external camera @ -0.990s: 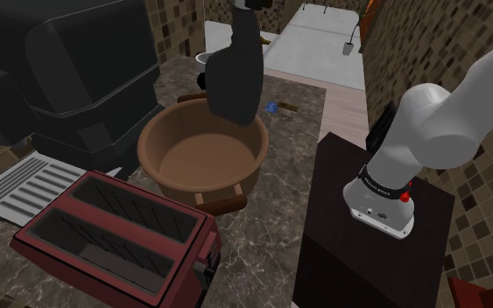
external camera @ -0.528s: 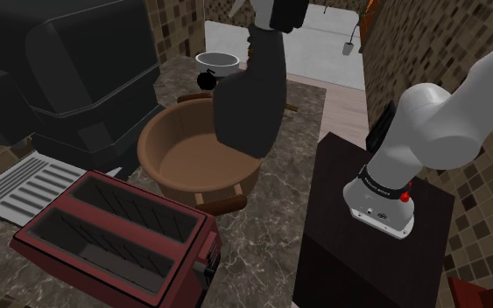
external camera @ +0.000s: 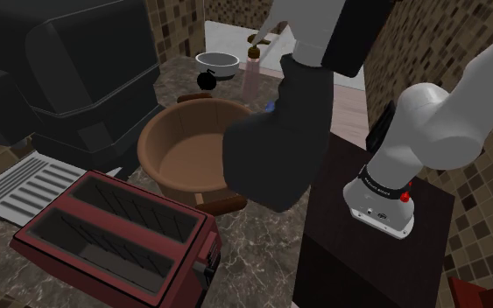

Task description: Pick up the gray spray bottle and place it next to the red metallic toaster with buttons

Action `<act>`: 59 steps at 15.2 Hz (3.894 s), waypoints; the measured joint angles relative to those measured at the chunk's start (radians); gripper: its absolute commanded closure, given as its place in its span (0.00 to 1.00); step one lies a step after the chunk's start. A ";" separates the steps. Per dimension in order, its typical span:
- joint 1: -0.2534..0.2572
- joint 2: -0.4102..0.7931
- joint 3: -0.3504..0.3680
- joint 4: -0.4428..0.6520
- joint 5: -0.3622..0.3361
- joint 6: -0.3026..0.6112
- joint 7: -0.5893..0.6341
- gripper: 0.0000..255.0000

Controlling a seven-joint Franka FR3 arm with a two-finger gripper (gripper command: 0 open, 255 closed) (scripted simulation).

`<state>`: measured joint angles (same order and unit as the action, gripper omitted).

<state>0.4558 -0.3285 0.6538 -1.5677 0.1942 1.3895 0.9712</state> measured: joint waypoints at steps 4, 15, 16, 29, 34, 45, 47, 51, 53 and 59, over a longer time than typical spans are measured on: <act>0.013 0.062 0.107 0.070 -0.026 -0.004 0.122 1.00; 0.036 -0.013 0.097 -0.134 0.019 0.141 0.107 1.00; 0.038 -0.022 0.094 -0.155 0.025 0.154 0.103 1.00; 0.062 -0.083 0.090 -0.381 0.066 0.325 0.069 1.00; 0.066 -0.087 0.102 -0.446 0.074 0.388 0.066 1.00; 0.078 -0.094 0.127 -0.596 0.095 0.533 0.057 1.00; 0.077 -0.085 0.138 -0.616 0.095 0.561 0.059 1.00; 0.075 -0.074 0.153 -0.660 0.097 0.616 0.060 1.00; 0.075 -0.065 0.165 -0.684 0.097 0.649 0.064 1.00; 0.067 -0.035 0.193 -0.741 0.092 0.732 0.070 1.00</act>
<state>0.5226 -0.3635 0.8466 -2.3083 0.2864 2.1218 1.0410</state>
